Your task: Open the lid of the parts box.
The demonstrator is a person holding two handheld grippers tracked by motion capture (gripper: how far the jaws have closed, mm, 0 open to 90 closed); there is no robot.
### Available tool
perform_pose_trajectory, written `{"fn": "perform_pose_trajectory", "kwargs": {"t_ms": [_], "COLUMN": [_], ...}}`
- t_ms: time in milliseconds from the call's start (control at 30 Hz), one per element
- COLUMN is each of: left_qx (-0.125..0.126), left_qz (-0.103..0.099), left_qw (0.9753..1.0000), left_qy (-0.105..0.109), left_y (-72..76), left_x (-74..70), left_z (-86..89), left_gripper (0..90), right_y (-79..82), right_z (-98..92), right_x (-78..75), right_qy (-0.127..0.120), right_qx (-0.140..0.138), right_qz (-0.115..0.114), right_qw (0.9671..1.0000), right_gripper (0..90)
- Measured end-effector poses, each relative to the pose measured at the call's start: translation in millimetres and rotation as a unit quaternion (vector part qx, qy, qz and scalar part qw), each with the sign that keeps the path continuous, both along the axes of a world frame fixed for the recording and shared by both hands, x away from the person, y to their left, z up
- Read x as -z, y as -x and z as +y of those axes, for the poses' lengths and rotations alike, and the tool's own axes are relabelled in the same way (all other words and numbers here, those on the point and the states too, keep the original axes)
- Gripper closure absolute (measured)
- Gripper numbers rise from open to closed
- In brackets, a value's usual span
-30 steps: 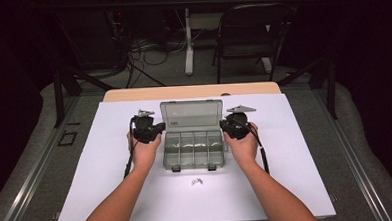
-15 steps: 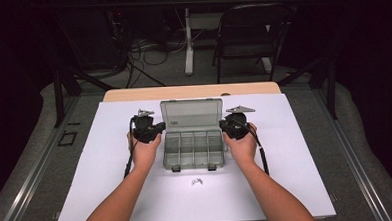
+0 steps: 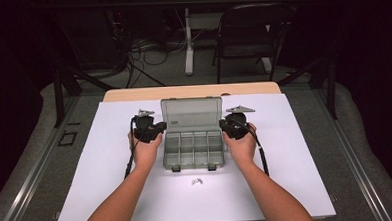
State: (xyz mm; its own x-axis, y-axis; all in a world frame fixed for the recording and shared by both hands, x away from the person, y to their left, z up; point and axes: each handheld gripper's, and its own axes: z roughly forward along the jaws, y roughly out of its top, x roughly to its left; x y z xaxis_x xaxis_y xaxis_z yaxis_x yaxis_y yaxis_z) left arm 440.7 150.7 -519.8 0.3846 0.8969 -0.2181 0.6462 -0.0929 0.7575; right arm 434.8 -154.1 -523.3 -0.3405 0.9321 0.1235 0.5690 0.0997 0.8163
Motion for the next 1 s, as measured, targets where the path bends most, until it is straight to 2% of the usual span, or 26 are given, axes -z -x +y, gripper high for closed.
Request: {"fn": "perform_pose_trajectory", "kwargs": {"t_ms": [167,200,333,433,1000], "left_qx": [-0.002,-0.003,-0.007,-0.01,-0.01], "left_qz": [-0.001,-0.001,-0.003,-0.005,0.001], "left_qw": [1.0,1.0,0.9999,0.9998,0.9999], "left_qy": [0.001,-0.006,-0.006,-0.014,-0.006], "left_y": [-1.0,-2.0,-2.8,-3.1,-7.9], "left_x": [2.8,3.8,5.3,5.7,6.9], "left_z": [-2.2,-2.7,-3.1,-4.6,-3.7], "left_gripper": [82.0,82.8,85.3,86.1,86.7], "right_y": [-0.4,-0.4,-0.8,-1.4,-5.5], "right_z": [-0.5,-0.6,-0.9,-0.4,0.4], "right_x": [0.4,0.5,1.3,2.4,7.5], "right_qy": [0.0,-0.002,-0.002,-0.003,-0.009], "right_qx": [-0.001,-0.002,-0.001,0.001,0.008], "right_qz": [-0.002,-0.003,-0.003,-0.004,-0.009], "right_qw": [1.0,1.0,1.0,1.0,0.9999], "right_gripper": [85.5,85.5,85.3,84.9,85.3]}}
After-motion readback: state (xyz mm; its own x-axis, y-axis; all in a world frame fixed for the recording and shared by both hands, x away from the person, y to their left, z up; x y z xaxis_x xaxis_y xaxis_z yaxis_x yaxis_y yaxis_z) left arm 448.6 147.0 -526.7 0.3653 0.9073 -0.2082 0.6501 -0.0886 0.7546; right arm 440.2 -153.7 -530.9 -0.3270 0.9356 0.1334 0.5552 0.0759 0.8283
